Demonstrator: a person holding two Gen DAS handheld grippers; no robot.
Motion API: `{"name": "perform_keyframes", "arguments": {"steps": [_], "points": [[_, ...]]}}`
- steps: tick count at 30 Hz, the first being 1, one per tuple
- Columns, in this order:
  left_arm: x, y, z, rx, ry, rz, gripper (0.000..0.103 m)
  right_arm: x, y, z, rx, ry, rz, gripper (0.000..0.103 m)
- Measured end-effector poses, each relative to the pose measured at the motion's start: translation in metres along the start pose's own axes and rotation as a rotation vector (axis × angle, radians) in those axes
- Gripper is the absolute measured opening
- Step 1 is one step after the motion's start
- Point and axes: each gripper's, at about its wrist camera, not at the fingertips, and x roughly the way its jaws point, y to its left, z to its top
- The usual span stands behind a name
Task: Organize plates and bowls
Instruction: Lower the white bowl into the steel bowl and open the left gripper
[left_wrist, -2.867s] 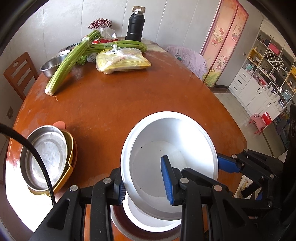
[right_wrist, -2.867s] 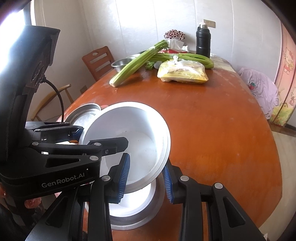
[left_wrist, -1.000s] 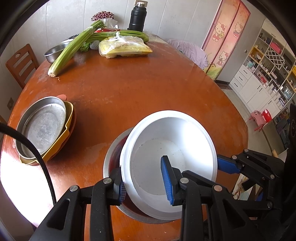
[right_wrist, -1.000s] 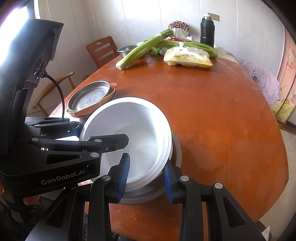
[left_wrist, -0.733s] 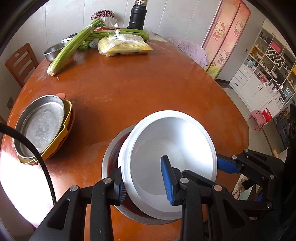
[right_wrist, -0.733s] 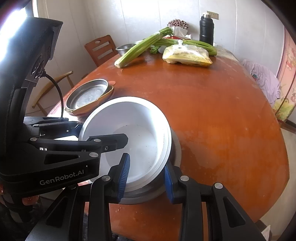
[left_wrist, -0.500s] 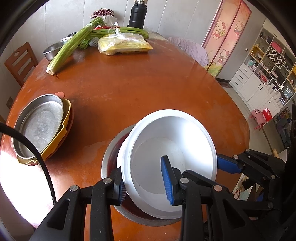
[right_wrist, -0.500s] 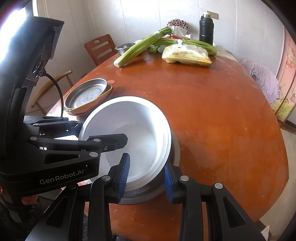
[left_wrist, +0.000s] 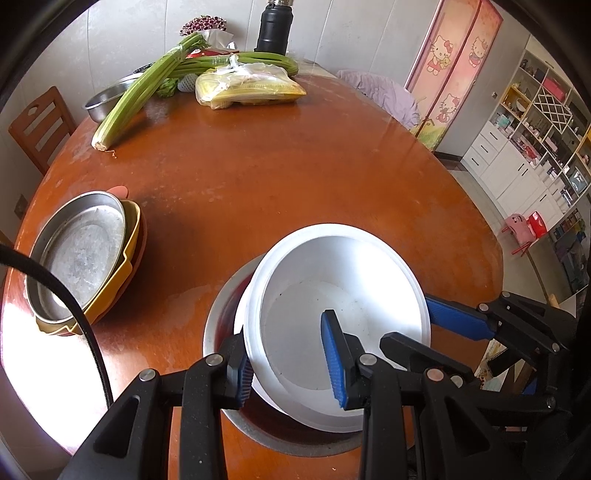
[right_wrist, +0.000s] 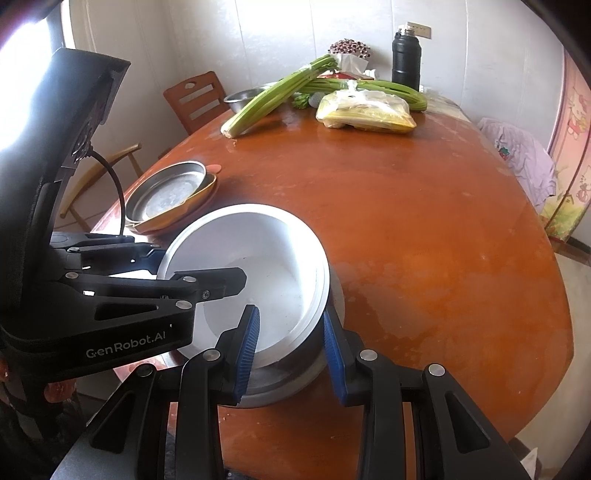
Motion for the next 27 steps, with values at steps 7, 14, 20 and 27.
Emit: {"name": "perform_keyframes", "arguments": {"steps": [7,14,20,27], "points": [[-0.002,-0.001,0.001,0.004,-0.004,0.010,0.033,-0.003,-0.001,-0.002,0.009,-0.009,0.004,0.037],[-0.005,-0.001,0.001,0.005,-0.013,0.019,0.033,-0.005,-0.005,-0.003,0.024,-0.011,0.016,0.037],[-0.009,0.002,0.002,0.000,-0.020,0.028,0.033,-0.006,-0.005,-0.003,0.026,-0.011,0.018,0.037],[-0.012,0.005,0.001,-0.009,-0.033,0.027,0.033,-0.006,-0.005,-0.002,0.030,-0.015,0.016,0.037]]}}
